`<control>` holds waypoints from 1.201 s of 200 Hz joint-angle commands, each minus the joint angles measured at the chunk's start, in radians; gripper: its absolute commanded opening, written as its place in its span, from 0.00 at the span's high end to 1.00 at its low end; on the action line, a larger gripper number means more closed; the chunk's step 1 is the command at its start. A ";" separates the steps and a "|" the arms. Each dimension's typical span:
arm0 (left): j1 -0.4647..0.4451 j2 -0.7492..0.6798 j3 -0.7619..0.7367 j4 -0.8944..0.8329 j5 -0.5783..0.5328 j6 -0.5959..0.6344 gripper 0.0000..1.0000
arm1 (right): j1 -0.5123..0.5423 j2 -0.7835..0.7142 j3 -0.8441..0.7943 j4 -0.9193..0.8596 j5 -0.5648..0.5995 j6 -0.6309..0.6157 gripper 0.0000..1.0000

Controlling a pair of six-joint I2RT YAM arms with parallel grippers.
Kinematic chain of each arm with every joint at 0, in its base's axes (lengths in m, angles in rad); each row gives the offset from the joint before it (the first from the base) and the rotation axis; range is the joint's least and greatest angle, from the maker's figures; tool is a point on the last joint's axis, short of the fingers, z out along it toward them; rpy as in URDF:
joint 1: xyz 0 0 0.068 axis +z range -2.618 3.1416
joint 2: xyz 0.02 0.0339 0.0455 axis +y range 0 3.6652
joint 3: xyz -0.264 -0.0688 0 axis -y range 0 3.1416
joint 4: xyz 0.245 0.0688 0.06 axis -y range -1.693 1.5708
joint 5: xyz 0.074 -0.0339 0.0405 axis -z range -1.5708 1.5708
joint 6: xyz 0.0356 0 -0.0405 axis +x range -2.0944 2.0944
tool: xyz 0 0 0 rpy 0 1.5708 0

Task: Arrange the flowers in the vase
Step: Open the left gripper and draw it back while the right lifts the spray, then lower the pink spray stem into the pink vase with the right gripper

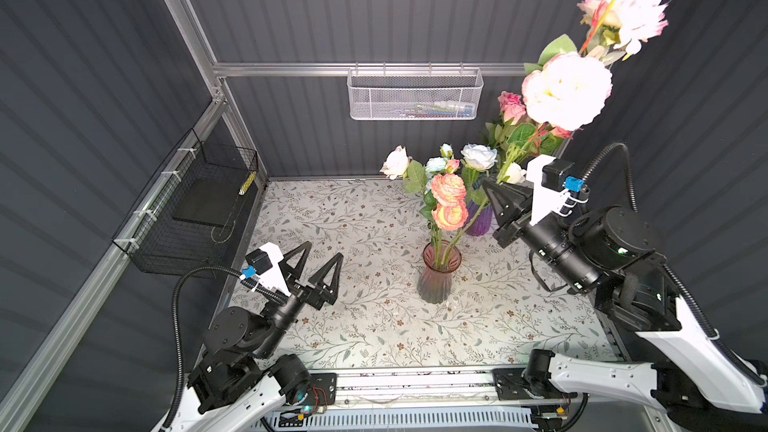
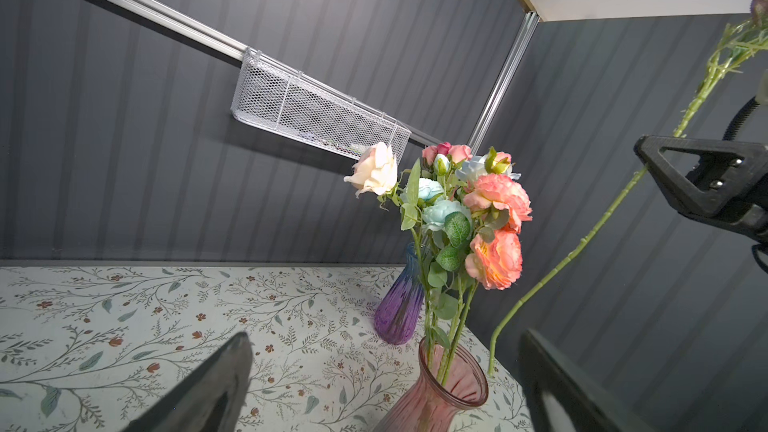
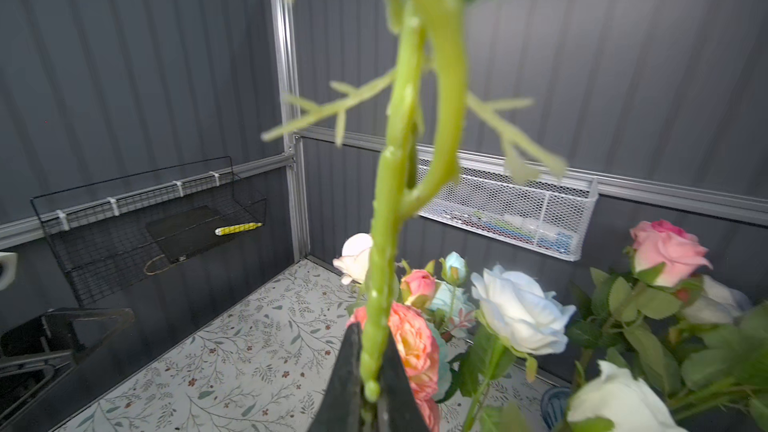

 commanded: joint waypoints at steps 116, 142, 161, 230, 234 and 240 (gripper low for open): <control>-0.006 -0.028 -0.028 -0.053 -0.048 -0.011 0.00 | -0.161 0.011 -0.373 0.183 -0.114 0.205 0.93; -0.004 -0.022 -0.025 -0.060 -0.053 -0.006 0.00 | -0.161 -0.023 -0.448 0.200 -0.108 0.239 0.93; -0.004 -0.009 -0.028 -0.052 -0.054 -0.005 0.00 | -0.161 -0.039 -0.485 0.198 -0.103 0.253 0.92; -0.004 0.068 -0.036 -0.004 -0.029 -0.015 0.00 | -0.161 -0.065 -0.588 0.232 -0.095 0.291 0.87; -0.004 0.072 -0.036 -0.002 -0.028 -0.015 0.00 | -0.161 -0.063 -0.592 0.234 -0.096 0.295 0.87; -0.004 0.076 -0.036 0.000 -0.025 -0.015 0.00 | -0.161 -0.062 -0.600 0.241 -0.100 0.299 0.87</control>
